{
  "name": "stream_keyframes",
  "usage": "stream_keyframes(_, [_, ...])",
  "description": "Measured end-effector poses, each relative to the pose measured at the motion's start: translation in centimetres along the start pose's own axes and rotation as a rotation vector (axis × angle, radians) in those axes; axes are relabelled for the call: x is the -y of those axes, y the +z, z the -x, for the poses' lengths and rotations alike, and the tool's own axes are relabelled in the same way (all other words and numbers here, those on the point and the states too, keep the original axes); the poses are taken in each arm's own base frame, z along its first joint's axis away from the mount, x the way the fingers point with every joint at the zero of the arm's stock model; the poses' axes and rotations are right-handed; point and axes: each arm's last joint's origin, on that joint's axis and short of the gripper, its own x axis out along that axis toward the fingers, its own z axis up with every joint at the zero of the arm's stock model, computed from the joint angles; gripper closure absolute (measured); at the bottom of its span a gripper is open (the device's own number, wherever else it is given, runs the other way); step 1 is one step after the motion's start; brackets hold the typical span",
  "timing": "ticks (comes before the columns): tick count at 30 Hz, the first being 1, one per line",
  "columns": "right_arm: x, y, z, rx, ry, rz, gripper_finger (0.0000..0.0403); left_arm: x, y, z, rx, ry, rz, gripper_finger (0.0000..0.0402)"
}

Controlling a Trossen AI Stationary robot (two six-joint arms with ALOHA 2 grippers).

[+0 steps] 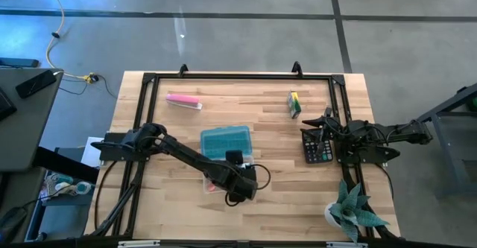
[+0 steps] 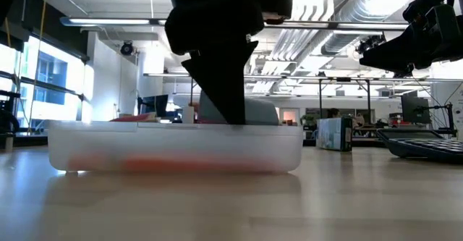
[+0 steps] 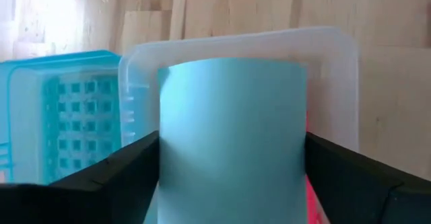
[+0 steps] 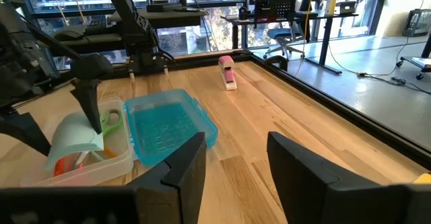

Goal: Pack school essentials
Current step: Put the blue sticky notes into the supply box, then put the crayon box into the supply box

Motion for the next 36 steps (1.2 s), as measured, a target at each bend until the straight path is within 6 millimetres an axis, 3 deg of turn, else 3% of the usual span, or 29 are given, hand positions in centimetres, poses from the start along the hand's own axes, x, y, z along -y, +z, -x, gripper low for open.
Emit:
stream_keyframes(8, [0.0,0.0,0.0,0.000,0.000,0.000,0.0254,-0.1,0.0,0.0,0.002,0.018,0.051,0.0005])
stream_keyframes(15, [0.0,0.0,0.0,0.000,0.000,0.000,0.0254,-0.6,0.5,0.8,0.057,0.028,0.096,0.0002])
stream_keyframes(28, [0.0,0.0,0.0,0.000,0.000,0.000,0.0254,-4.1,1.1,7.1,0.263,0.202,0.173,0.0002])
stream_keyframes(32, [0.0,0.0,0.0,0.000,0.000,0.000,0.0254,-5.0,0.8,7.8,0.279,0.247,0.162,0.0002])
stream_keyframes(36, [0.0,0.0,0.0,0.000,0.000,0.000,0.0254,-6.4,-0.9,7.3,0.309,0.246,0.192,0.0002])
